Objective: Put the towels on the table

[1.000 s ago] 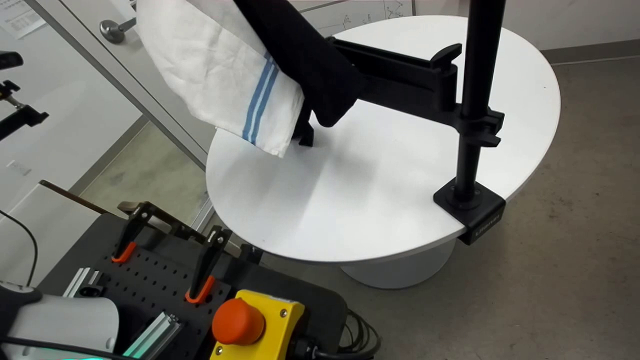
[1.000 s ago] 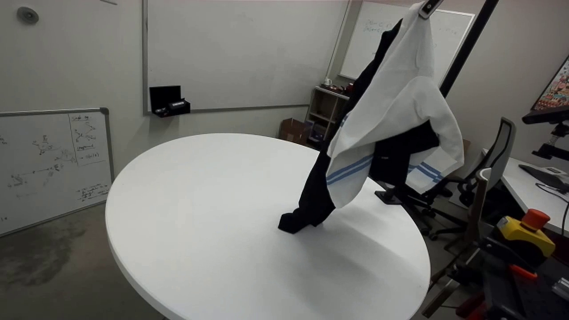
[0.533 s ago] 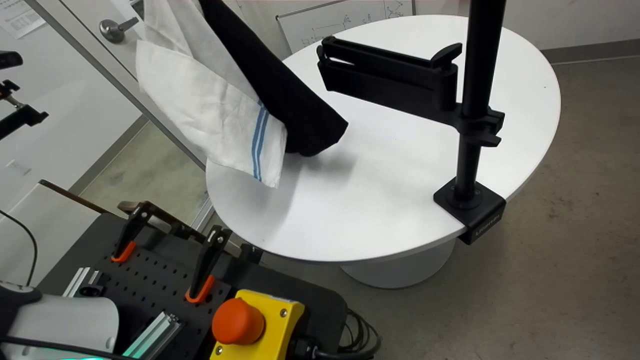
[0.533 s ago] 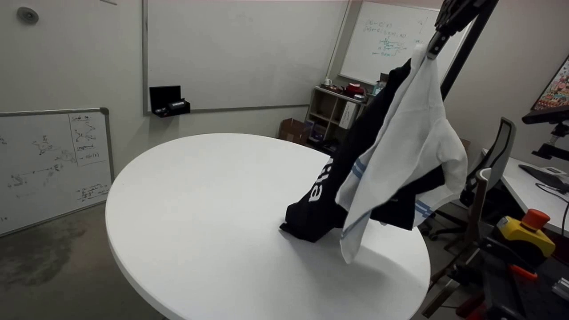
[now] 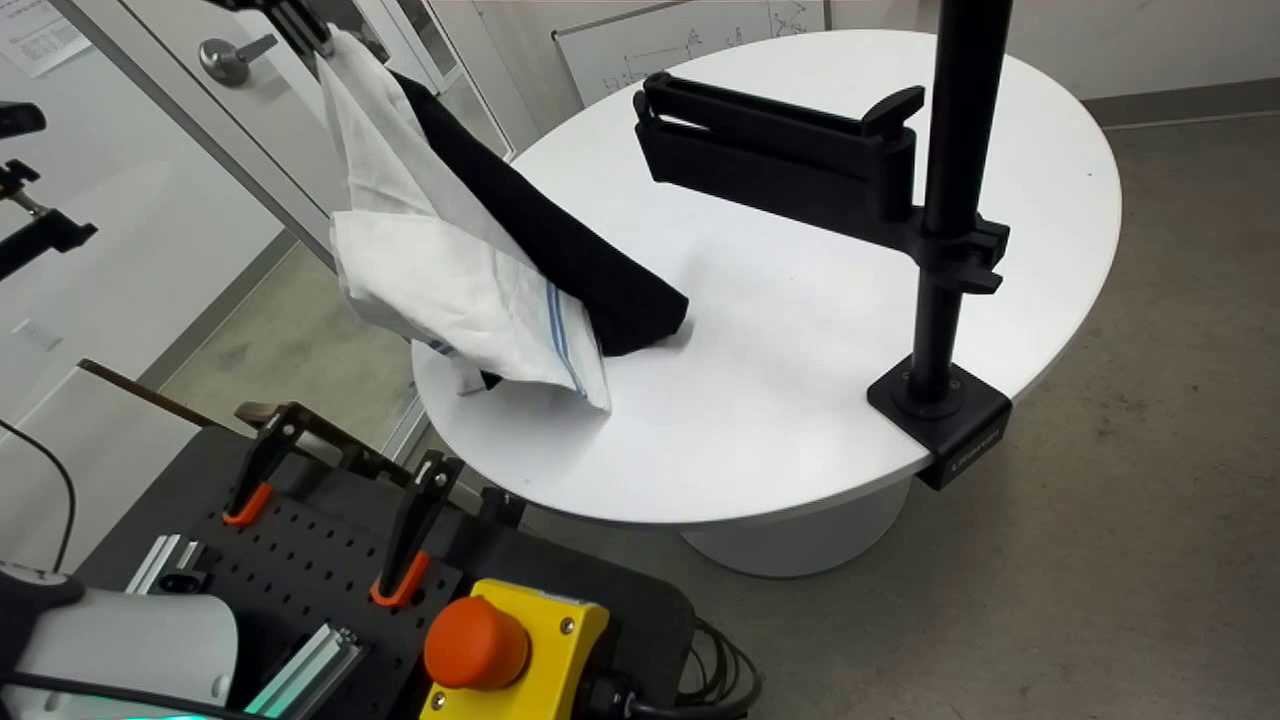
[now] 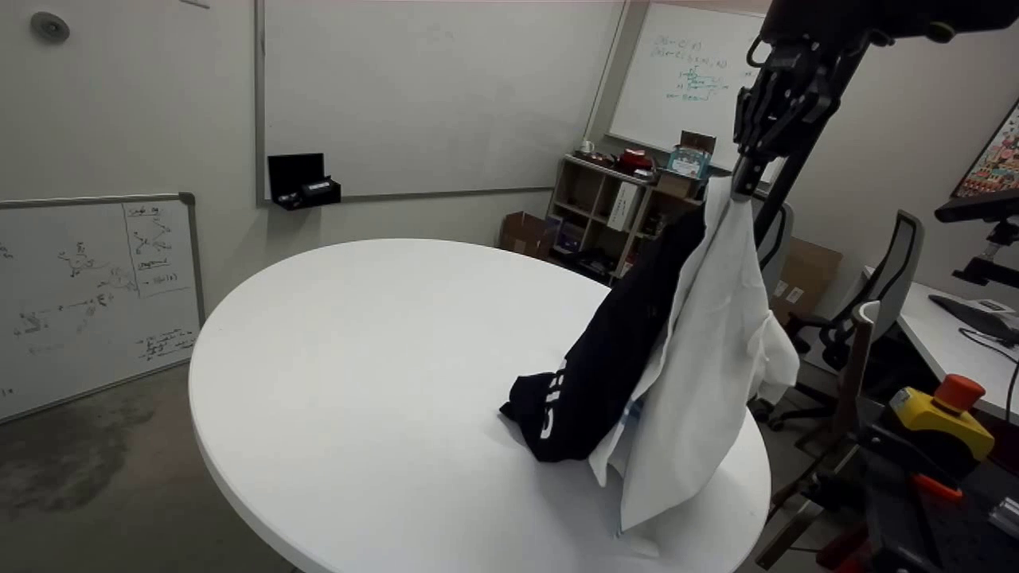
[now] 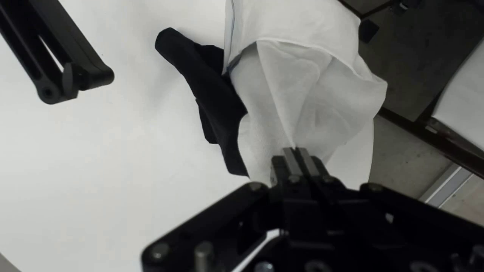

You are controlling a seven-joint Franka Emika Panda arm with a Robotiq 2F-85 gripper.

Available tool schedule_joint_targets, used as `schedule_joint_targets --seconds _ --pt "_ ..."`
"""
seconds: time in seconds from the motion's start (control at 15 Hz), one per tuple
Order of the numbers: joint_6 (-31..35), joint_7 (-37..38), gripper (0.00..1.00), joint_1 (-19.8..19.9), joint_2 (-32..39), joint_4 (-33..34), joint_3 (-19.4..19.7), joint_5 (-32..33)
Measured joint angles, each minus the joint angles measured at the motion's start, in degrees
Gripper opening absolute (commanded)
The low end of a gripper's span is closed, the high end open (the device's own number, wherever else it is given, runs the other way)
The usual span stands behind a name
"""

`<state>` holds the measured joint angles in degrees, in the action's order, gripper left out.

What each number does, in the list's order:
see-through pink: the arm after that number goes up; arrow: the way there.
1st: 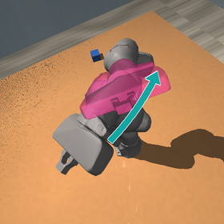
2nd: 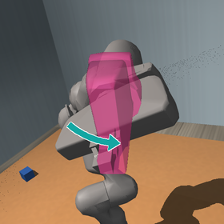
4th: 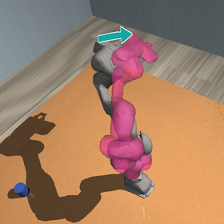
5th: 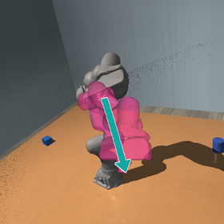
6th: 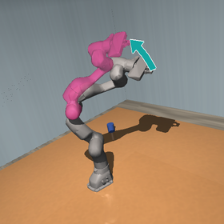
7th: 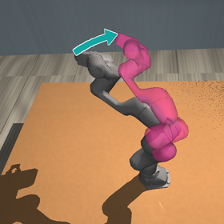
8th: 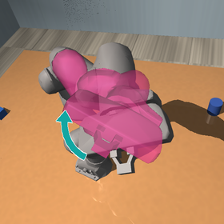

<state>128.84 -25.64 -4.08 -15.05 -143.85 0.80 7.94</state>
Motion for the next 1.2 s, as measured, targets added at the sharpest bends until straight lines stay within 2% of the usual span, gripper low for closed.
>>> schedule_joint_targets --seconds 0.33,0.8,0.87,1.0,1.2 --pt "3.40 6.60 0.00 -1.17 6.06 0.92 -3.31 -0.48" --pt "10.58 19.89 0.00 -1.63 15.01 4.94 -6.52 0.70" --pt "11.34 21.57 0.23 -1.66 16.29 5.58 -6.70 1.19" --pt "12.34 24.48 0.32 -1.71 18.51 6.89 -6.81 1.82" --pt "12.76 27.21 0.57 -1.73 20.74 8.58 -6.80 2.34"
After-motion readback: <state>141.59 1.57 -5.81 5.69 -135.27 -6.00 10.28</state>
